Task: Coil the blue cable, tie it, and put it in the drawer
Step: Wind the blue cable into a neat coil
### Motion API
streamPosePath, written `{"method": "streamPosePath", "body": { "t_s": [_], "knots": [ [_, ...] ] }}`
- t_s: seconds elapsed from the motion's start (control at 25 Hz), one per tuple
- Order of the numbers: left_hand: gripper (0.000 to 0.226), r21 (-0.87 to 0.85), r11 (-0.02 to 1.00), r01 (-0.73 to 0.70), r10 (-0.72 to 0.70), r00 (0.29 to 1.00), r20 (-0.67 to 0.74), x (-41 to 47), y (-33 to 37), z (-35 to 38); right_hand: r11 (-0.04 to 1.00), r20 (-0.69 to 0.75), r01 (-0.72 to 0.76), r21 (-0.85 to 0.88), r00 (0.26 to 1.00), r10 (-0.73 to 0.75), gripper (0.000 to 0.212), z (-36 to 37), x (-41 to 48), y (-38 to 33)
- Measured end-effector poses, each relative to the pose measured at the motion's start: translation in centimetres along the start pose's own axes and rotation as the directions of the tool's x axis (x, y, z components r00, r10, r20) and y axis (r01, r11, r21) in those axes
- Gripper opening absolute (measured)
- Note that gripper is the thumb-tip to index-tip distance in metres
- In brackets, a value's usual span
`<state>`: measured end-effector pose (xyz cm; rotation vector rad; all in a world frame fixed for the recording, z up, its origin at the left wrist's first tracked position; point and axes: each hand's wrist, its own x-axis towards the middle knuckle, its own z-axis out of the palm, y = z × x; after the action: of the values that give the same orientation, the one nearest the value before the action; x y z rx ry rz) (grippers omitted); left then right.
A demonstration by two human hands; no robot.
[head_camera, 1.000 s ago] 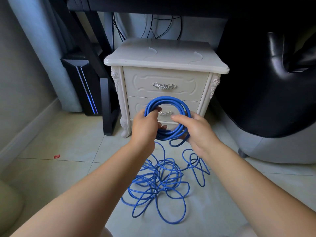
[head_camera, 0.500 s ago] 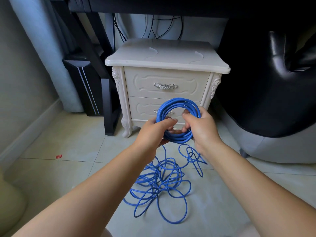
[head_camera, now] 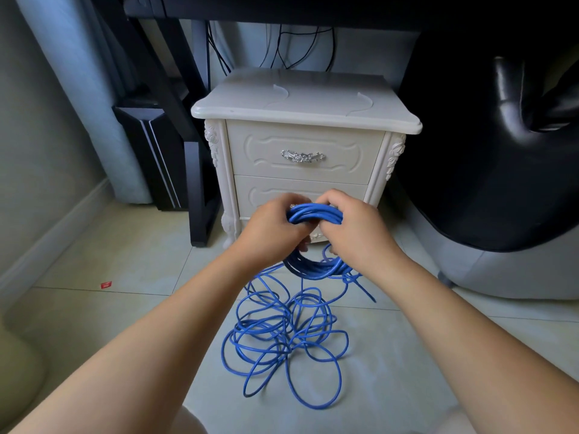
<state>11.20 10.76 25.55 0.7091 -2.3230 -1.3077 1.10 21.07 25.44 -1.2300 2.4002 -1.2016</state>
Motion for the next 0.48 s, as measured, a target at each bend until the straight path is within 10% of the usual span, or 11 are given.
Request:
{"method": "streamPosePath", "body": {
  "t_s": [0.48],
  "knots": [
    [0.014,-0.614,0.784,0.093,-0.323,0.906,-0.275,0.8,-0.4,1.3,0.789,0.191,-0.326,0.520,0.945,0.264,0.016,0.3,-0.8,0.4]
  ]
}}
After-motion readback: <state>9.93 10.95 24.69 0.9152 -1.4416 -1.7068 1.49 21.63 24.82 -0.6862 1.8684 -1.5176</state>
